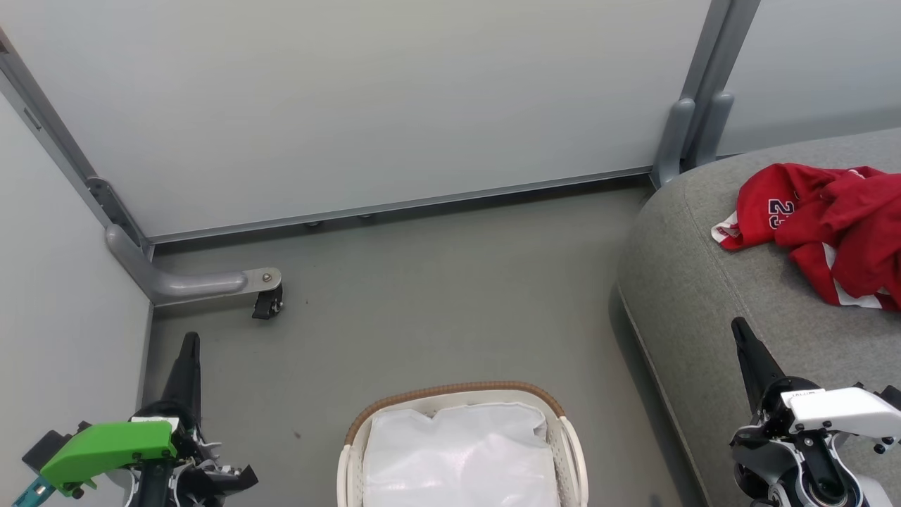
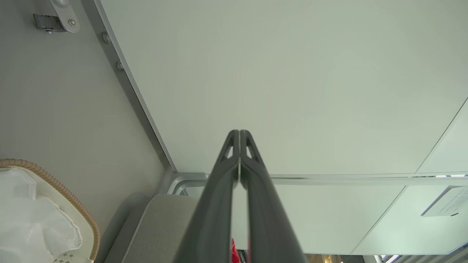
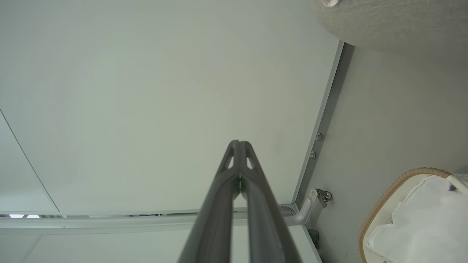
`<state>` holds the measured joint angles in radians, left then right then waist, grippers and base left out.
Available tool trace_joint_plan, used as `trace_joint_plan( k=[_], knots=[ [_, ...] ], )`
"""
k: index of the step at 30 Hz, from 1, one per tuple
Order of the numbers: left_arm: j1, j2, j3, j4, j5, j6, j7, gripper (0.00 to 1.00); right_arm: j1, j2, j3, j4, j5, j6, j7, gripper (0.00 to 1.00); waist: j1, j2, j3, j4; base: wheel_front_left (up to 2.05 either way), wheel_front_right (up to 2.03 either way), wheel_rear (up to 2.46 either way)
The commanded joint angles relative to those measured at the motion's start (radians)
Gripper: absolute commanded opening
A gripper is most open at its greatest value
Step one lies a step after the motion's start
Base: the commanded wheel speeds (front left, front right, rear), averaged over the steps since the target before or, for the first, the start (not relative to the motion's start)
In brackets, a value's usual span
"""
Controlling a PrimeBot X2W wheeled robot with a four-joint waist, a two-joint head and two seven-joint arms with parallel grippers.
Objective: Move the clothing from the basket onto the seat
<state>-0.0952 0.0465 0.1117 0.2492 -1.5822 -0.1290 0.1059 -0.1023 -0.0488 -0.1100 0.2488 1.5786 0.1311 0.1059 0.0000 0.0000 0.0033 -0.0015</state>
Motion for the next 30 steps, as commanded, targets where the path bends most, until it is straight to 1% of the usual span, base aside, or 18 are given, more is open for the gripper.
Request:
trace_joint_plan(
  k=[1,4,30],
  knots=[
    [-0.021,0.007,0.004,-0.005,-0.02,-0.003,0.008,0.0,-0.01,-0.003,-0.005,-0.006,0.021,-0.001,0.008,0.0,0.0,0.0,0.0,0.0,0.0,0.0,0.0],
    [-0.022,0.007,0.004,-0.006,-0.036,-0.003,0.012,0.0,-0.011,-0.003,-0.008,-0.008,0.04,-0.001,0.012,0.0,0.0,0.0,0.0,0.001,0.0,0.0,0.0],
    [-0.02,0.007,0.004,-0.005,-0.033,-0.003,0.012,0.0,-0.01,-0.003,-0.007,-0.007,0.036,-0.001,0.011,0.0,0.0,0.0,0.0,0.001,0.0,0.0,0.0]
  ],
)
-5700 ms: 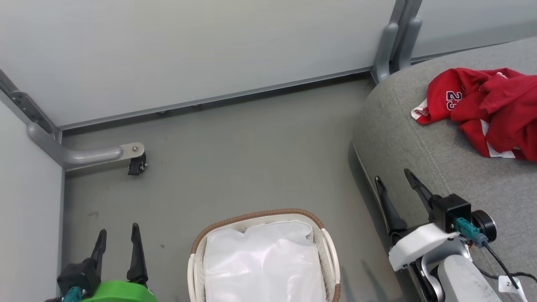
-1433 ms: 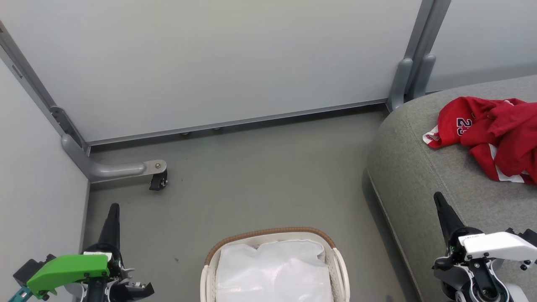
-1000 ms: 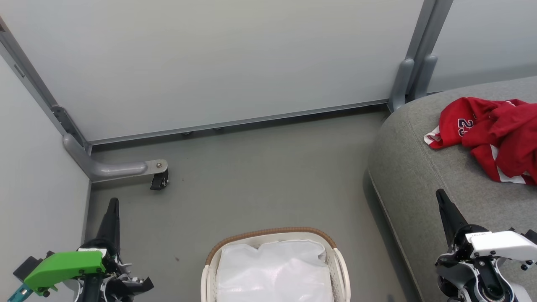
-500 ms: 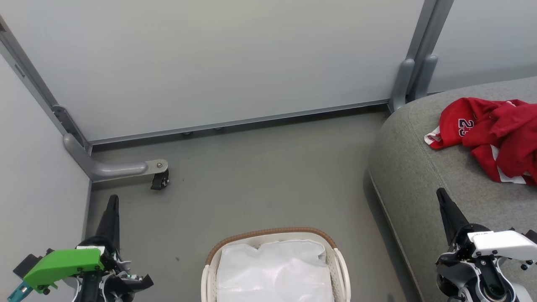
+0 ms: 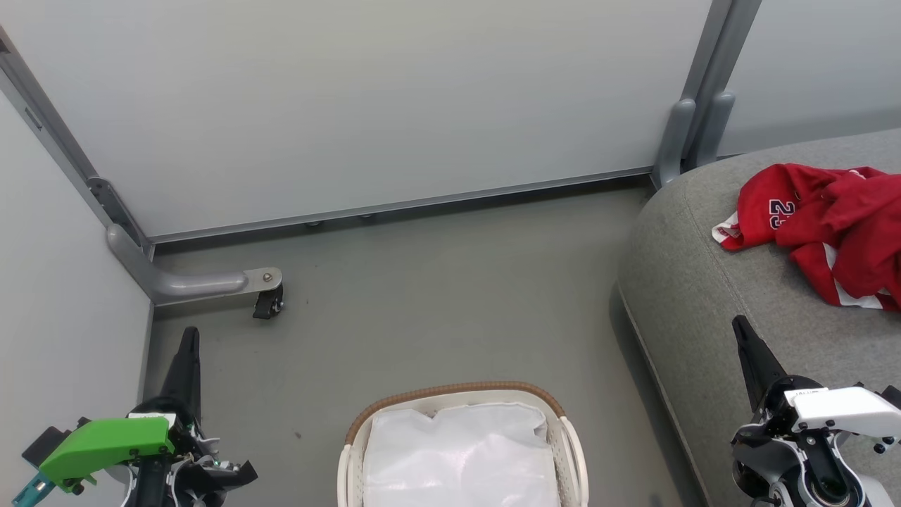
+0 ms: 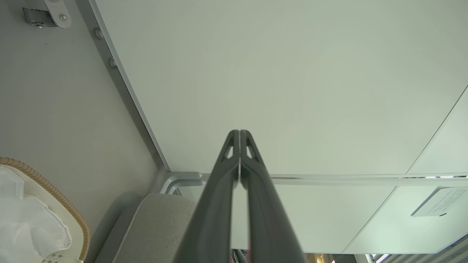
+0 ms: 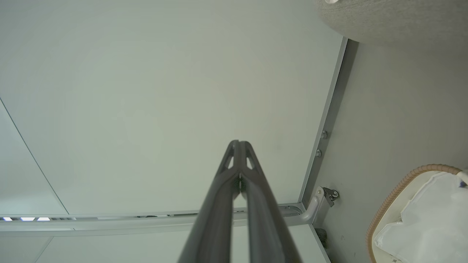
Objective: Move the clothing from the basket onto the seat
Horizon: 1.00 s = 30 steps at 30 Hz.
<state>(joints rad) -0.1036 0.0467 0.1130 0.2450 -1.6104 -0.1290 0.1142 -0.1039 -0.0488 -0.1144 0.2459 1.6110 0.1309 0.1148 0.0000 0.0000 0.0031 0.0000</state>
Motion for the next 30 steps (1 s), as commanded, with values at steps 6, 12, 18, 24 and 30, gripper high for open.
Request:
trace_joint_plan(
  k=[6,12,18,24,30],
  knots=[
    [-0.011,0.007,0.002,-0.001,-0.005,-0.003,0.003,0.0,-0.008,-0.003,-0.002,-0.004,0.003,0.0,0.002,0.0,0.0,0.0,0.0,0.0,0.0,0.0,0.0],
    [-0.011,0.007,0.002,-0.001,-0.005,-0.003,0.003,0.0,-0.008,-0.003,-0.002,-0.004,0.003,0.0,0.002,0.0,0.0,0.0,0.0,0.0,0.0,0.0,0.0],
    [-0.011,0.007,0.002,-0.001,-0.005,-0.003,0.003,0.0,-0.008,-0.003,-0.002,-0.004,0.004,0.0,0.002,0.0,0.0,0.0,0.0,0.0,0.0,0.0,0.0],
    [-0.011,0.007,0.002,-0.001,-0.005,-0.003,0.003,0.0,-0.008,-0.003,-0.002,-0.004,0.004,0.0,0.002,0.0,0.0,0.0,0.0,0.0,0.0,0.0,0.0],
    [-0.011,0.007,0.002,-0.001,-0.005,-0.003,0.003,0.0,-0.008,-0.003,-0.002,-0.004,0.004,0.0,0.002,0.0,0.0,0.0,0.0,0.0,0.0,0.0,0.0]
  ],
)
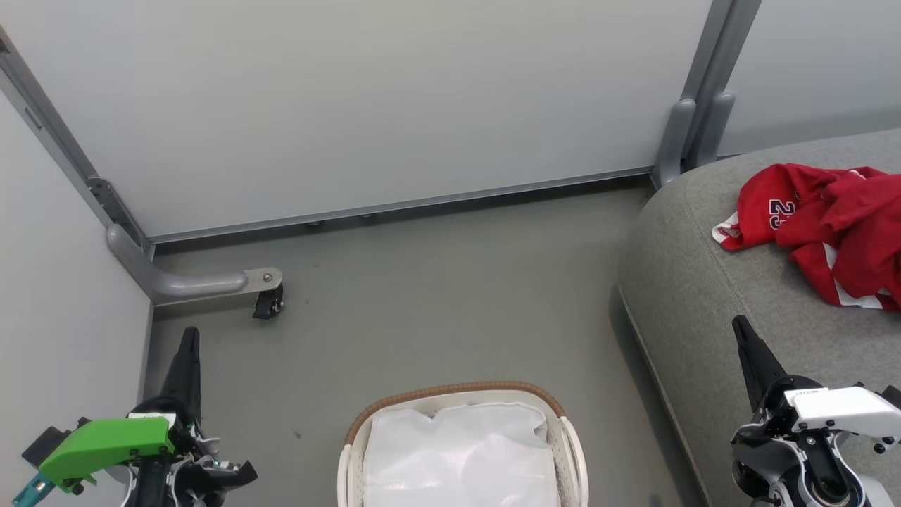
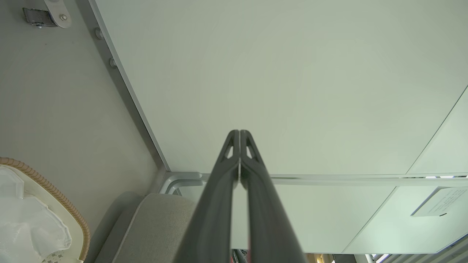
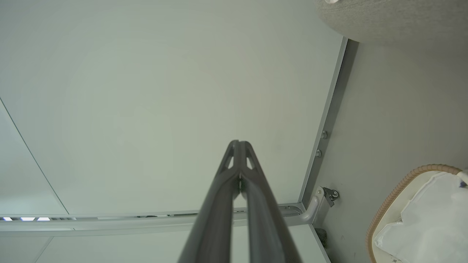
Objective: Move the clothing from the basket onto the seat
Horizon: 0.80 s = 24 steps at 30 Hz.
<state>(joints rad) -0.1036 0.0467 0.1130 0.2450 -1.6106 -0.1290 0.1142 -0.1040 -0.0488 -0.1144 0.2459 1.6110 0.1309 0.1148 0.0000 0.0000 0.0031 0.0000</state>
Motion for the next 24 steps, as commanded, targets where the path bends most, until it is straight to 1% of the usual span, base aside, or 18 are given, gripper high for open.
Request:
trace_joint_plan(
  k=[1,24],
  knots=[
    [-0.011,0.007,0.002,-0.001,-0.004,-0.003,0.003,0.0,-0.008,-0.003,-0.002,-0.004,0.004,0.0,0.002,0.0,0.0,0.0,0.0,0.0,0.0,0.0,0.0],
    [-0.011,0.007,0.002,-0.001,-0.004,-0.003,0.003,0.0,-0.008,-0.003,-0.002,-0.004,0.004,0.0,0.002,0.0,0.0,0.0,0.0,0.0,0.0,0.0,0.0]
  ],
)
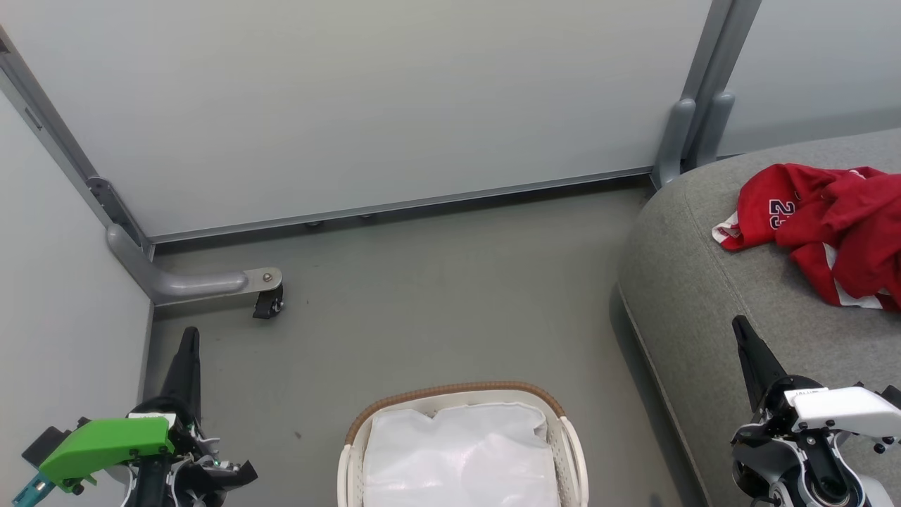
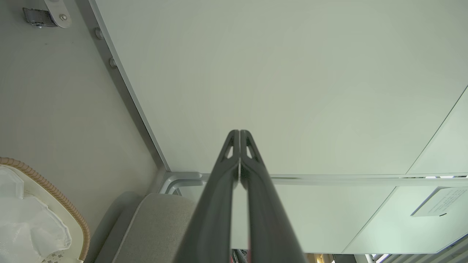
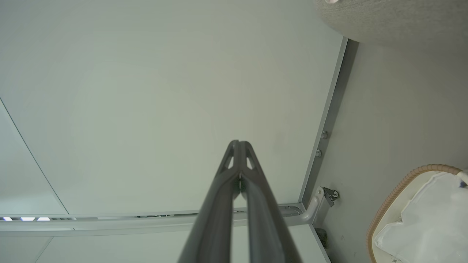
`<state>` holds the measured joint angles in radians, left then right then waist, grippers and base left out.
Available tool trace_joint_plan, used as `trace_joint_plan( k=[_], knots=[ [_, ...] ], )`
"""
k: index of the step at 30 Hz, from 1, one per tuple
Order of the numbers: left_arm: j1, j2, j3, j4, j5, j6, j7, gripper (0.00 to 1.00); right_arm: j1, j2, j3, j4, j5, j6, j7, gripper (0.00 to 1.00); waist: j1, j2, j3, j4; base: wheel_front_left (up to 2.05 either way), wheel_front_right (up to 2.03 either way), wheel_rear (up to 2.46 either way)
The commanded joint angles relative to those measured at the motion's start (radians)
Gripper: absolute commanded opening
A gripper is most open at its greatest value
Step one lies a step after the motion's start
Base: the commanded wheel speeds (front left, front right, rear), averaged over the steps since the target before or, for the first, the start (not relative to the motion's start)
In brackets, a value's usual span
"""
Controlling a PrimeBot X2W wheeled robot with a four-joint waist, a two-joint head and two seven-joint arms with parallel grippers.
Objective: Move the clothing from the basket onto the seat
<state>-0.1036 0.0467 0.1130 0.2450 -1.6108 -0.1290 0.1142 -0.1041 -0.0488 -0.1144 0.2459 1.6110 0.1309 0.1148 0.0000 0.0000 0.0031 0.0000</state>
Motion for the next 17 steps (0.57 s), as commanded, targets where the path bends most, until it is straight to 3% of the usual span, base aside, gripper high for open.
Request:
trace_joint_plan(
  k=[1,17],
  knots=[
    [-0.011,0.007,0.002,-0.001,-0.004,-0.003,0.003,0.0,-0.008,-0.003,-0.002,-0.004,0.004,0.0,0.002,0.0,0.0,0.0,0.0,0.0,0.0,0.0,0.0],
    [-0.011,0.007,0.002,-0.001,-0.004,-0.003,0.003,0.0,-0.008,-0.003,-0.002,-0.004,0.004,0.0,0.002,0.0,0.0,0.0,0.0,0.0,0.0,0.0,0.0]
  ],
)
